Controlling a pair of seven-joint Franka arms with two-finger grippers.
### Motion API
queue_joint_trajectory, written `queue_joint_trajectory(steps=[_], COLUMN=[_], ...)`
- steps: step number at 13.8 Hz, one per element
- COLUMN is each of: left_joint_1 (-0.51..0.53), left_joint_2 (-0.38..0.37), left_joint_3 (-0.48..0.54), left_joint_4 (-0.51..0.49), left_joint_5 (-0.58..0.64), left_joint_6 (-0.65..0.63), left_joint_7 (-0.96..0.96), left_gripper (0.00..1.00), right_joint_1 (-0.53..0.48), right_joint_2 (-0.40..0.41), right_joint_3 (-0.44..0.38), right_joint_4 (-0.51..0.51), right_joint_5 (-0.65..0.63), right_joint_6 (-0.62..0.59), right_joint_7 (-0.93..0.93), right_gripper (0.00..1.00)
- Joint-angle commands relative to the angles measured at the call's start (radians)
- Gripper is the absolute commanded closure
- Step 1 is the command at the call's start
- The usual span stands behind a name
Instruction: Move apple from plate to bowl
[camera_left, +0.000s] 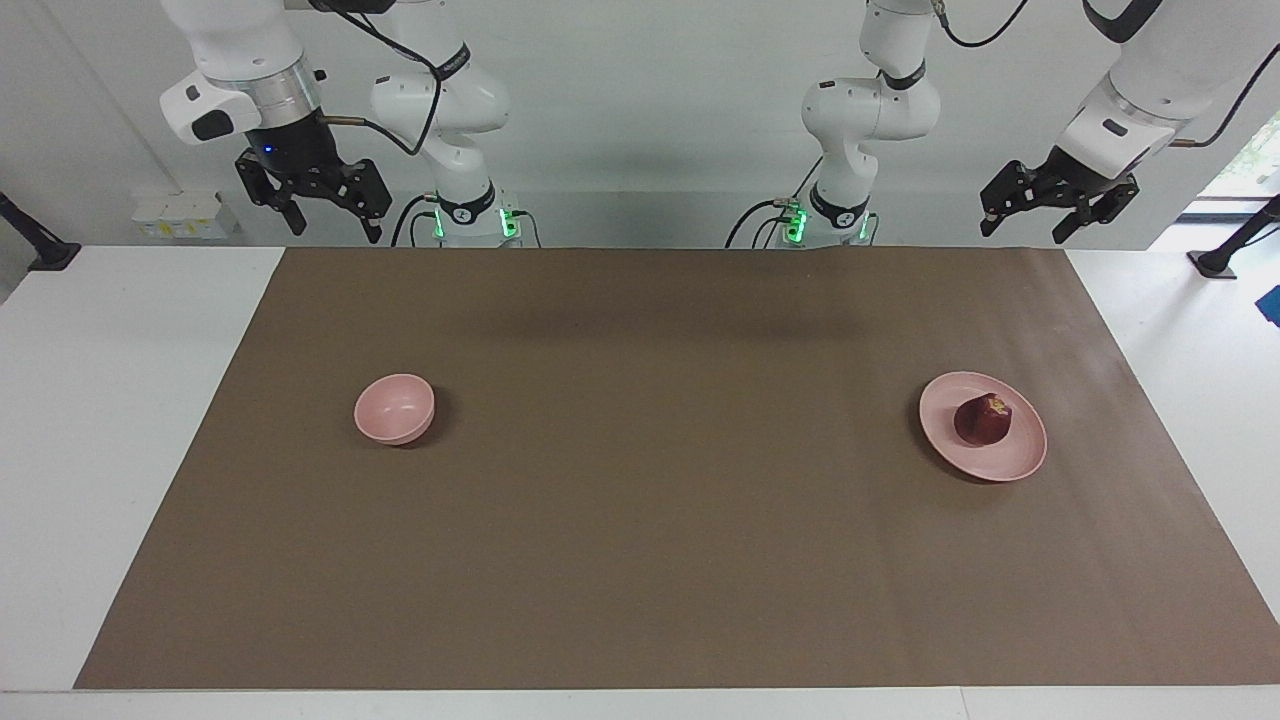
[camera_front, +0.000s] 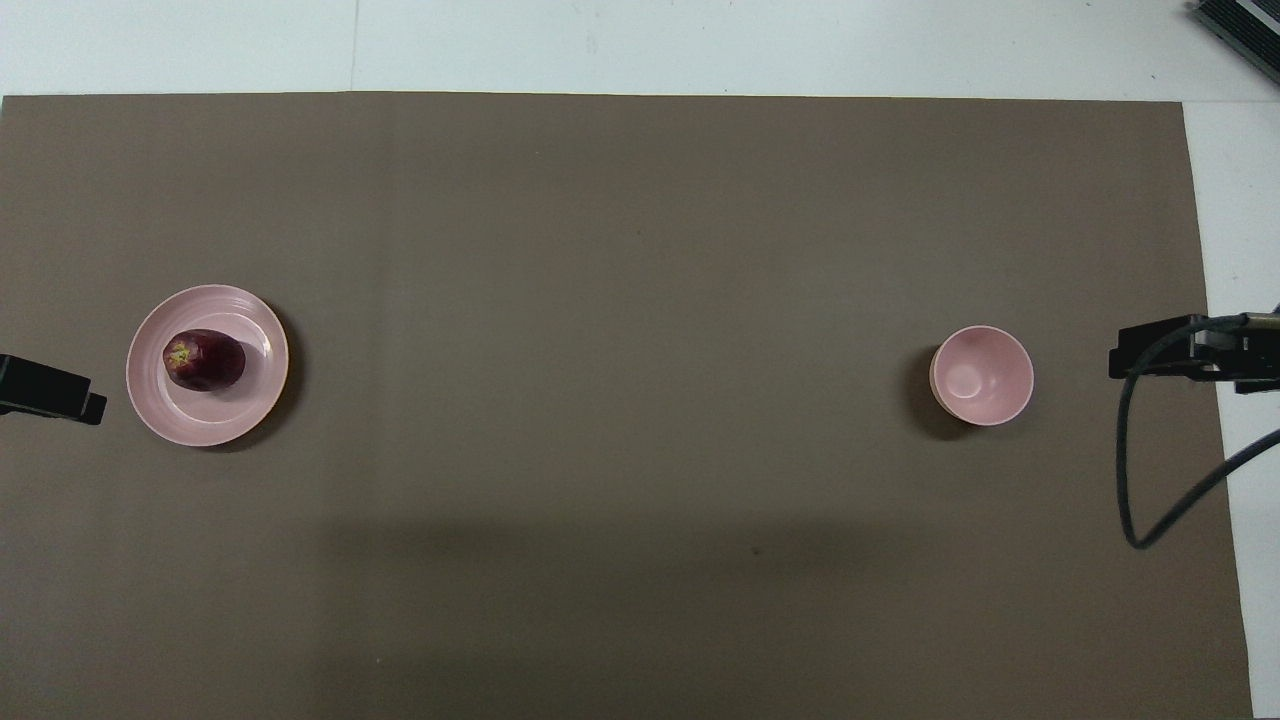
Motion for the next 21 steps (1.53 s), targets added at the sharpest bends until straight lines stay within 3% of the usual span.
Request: queue_joint_trajectory(steps=[1,10,14,21], left_joint_1=[-0.005,0.008,0.028,0.116], left_joint_2=[0.006,0.018,0.067,0.179], left_joint_3=[0.004,0.005,0.014,0.016], left_joint_4=[0.017,0.017,0.023,0.022], left_joint_5=[0.007,0.009,0.018,0.024], left_joint_6=[-0.022,0.015,0.046,0.222], left_joint_7=[0.013,0.028,0.096,0.275], left_gripper=[0.0,0.0,0.0,0.0], right_joint_1=[-0.014,-0.032,-0.029,-0.02], right_joint_2=[0.003,-0.003,-0.007,0.0], right_joint_3=[0.001,-0.003,-0.002,0.0], right_joint_4=[0.011,-0.022,-0.032,-0.019], right_joint_5=[0.021,0.019,0.021,0.021], right_joint_6=[-0.018,0.011,0.013,0.013], right_joint_7=[-0.02,-0.034,-0.033,-0.031], right_gripper=[0.0,0.0,0.0,0.0])
